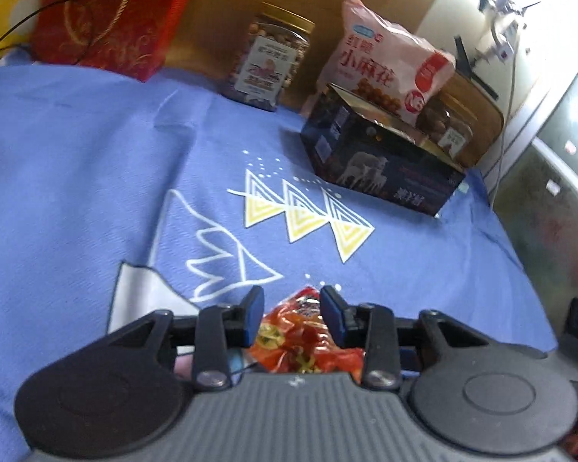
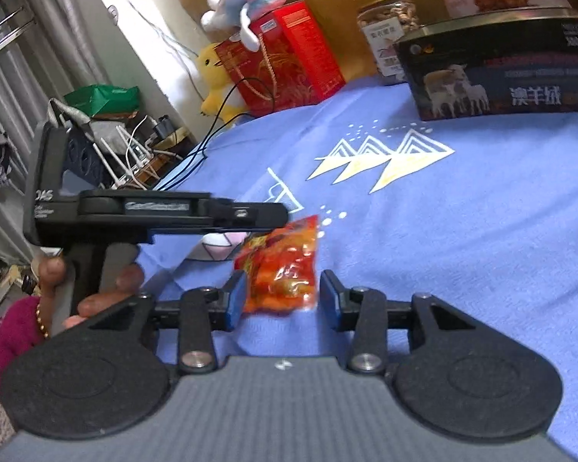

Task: Organize snacks
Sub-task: 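Move the left gripper to the orange-red snack packet and grasp it, then lift the orange-red packet into the tin and release it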

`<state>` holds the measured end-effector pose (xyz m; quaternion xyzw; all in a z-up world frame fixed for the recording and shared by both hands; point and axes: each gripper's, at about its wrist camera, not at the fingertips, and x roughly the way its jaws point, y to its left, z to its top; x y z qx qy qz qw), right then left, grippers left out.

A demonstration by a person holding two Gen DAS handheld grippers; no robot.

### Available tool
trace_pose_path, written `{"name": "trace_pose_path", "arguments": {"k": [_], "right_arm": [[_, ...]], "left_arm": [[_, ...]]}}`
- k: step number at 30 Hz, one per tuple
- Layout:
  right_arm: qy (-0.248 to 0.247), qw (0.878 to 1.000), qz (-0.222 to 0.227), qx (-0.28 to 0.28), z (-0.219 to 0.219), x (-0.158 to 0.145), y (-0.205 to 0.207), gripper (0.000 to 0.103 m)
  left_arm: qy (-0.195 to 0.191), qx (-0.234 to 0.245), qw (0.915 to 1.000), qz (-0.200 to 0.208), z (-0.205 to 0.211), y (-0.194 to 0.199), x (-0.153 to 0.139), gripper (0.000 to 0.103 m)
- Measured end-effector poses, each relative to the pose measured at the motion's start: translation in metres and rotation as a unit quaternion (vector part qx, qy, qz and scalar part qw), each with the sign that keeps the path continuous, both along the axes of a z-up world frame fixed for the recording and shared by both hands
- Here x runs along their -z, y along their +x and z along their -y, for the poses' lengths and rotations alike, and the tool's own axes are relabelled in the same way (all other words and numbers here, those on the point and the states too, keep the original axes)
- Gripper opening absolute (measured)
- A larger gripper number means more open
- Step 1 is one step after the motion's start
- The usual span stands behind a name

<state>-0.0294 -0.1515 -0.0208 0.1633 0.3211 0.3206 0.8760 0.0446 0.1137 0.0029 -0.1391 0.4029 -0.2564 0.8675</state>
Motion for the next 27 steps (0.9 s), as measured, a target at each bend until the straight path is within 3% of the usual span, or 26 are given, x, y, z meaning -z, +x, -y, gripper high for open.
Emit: {"name": "trace_pose_path", "arguments": {"k": [7,12,14,19,24,27], "right_arm": [[0.007,1.0,-0.007,0.001,-0.004,0.004,0.003,0.045],[0.023,0.999,-0.019,-0.021,-0.007,0.007,0.006,0.044],[0.034,0.999,-0.029,-0.018,-0.009,0.009,0.008,0.036],[0.039,0.999,-0.032,-0.005,-0.007,0.012,0.006,0.024],[0.056,0.998,-0.031,-0.004,-0.001,0.013,0.006,0.026],[0.079,0.996,-0.03,0.002,0.007,0.013,0.005,0.038]], "left_arm": [[-0.048,0.014,0.9971,-0.058,-0.03,-0.022,0.004,0.047],[-0.094,0.028,0.9923,-0.076,-0.027,-0.033,0.016,0.047],[-0.103,0.027,0.9915,-0.075,-0.024,-0.03,0.018,0.043],[-0.118,0.025,0.9885,-0.091,-0.021,-0.021,0.024,0.022],[-0.14,0.023,0.985,-0.098,-0.023,-0.012,0.024,0.02],[-0.157,0.034,0.9832,-0.086,-0.022,-0.012,0.019,0.02]]}}
